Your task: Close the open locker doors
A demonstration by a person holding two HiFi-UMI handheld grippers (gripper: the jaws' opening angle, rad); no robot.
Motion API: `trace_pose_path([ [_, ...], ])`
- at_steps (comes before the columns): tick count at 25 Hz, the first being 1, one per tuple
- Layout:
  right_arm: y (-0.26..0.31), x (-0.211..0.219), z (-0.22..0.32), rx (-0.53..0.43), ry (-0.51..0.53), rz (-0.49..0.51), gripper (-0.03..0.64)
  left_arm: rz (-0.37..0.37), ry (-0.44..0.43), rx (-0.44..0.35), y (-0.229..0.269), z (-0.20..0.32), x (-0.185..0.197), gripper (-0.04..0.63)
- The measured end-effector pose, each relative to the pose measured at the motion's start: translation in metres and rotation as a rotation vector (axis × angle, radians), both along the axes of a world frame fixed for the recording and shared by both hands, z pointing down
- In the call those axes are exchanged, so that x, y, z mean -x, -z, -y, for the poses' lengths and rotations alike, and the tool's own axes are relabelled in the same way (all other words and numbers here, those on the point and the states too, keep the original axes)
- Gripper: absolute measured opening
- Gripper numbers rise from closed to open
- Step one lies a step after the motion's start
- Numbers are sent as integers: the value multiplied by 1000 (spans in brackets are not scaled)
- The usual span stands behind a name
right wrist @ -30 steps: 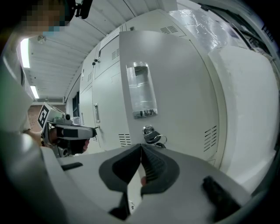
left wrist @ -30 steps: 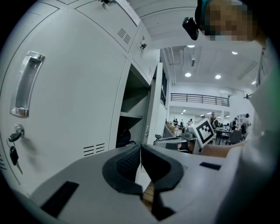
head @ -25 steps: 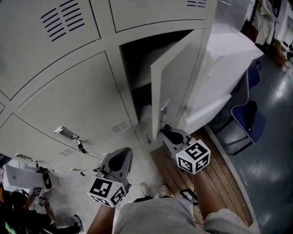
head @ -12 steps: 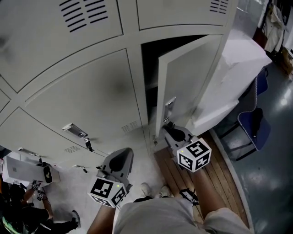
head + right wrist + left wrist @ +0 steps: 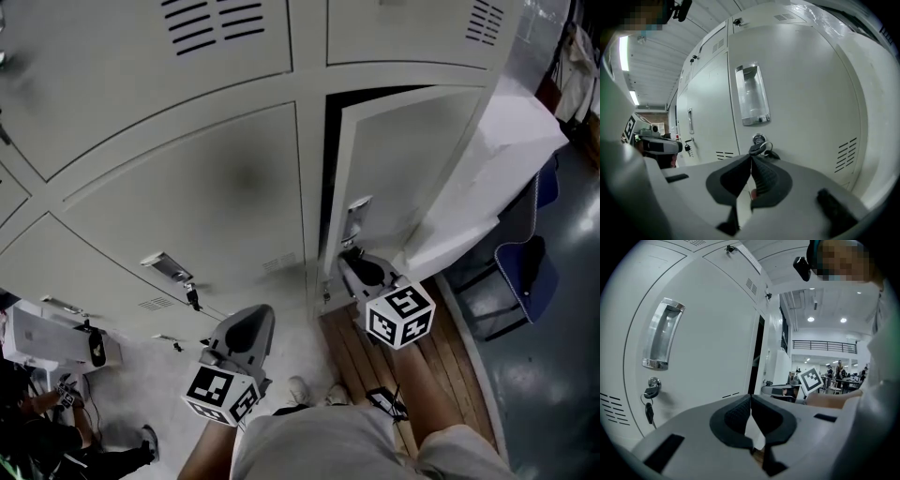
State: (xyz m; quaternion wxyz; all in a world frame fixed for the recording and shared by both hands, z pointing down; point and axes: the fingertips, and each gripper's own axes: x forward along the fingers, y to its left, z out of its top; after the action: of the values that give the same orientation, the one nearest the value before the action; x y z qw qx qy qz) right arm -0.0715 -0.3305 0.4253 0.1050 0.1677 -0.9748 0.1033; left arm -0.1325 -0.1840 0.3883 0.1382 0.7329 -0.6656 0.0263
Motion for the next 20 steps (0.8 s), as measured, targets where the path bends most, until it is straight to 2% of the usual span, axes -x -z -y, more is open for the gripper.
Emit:
trace_pose_path([
  [20, -2, 25, 20, -5, -5, -9, 28, -10, 36, 9, -4, 4, 21, 20],
])
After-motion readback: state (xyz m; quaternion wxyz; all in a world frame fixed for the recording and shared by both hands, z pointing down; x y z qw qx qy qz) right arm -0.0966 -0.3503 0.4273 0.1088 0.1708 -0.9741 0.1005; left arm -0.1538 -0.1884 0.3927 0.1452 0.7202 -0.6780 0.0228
